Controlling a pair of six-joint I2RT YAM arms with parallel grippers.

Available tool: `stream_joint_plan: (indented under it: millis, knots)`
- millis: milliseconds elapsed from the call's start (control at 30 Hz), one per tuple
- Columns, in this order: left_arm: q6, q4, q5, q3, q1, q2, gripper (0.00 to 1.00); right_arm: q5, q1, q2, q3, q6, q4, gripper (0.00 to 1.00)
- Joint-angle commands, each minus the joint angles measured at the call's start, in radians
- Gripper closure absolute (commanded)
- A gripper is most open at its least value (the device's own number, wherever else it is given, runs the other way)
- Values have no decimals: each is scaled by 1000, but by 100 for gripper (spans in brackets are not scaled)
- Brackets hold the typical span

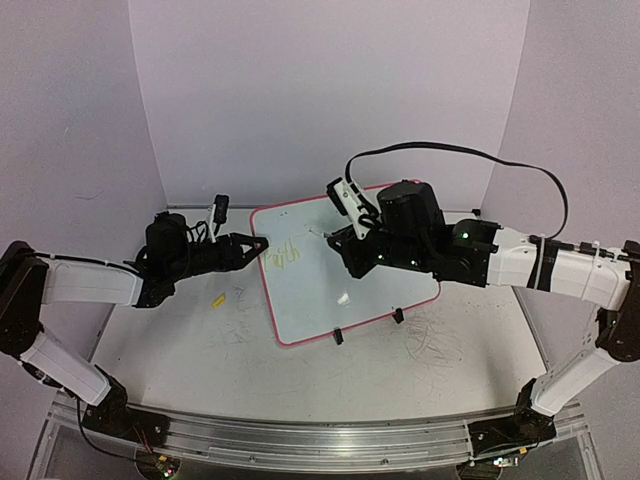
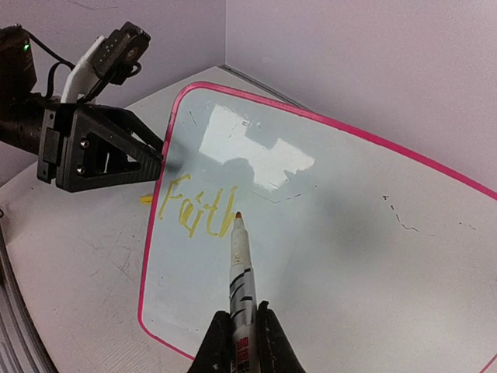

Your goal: Write a sentence on the whiteboard

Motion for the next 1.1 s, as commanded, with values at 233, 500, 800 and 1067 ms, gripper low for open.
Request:
stream_joint_plan:
  millis: [233, 500, 800, 1067]
  knots:
    - [-1, 28, 41, 79, 41, 46, 57, -31, 2, 48, 44, -41, 21, 100]
    - [53, 28, 59, 99, 43, 71, 66, -18, 0, 52, 45, -41, 22, 100]
    - [144, 29, 59, 79, 43, 66, 81, -16, -2, 53, 48, -40, 19, 100]
    - [194, 29, 79, 64, 43, 70, 96, -35, -2, 94, 87, -44, -16, 100]
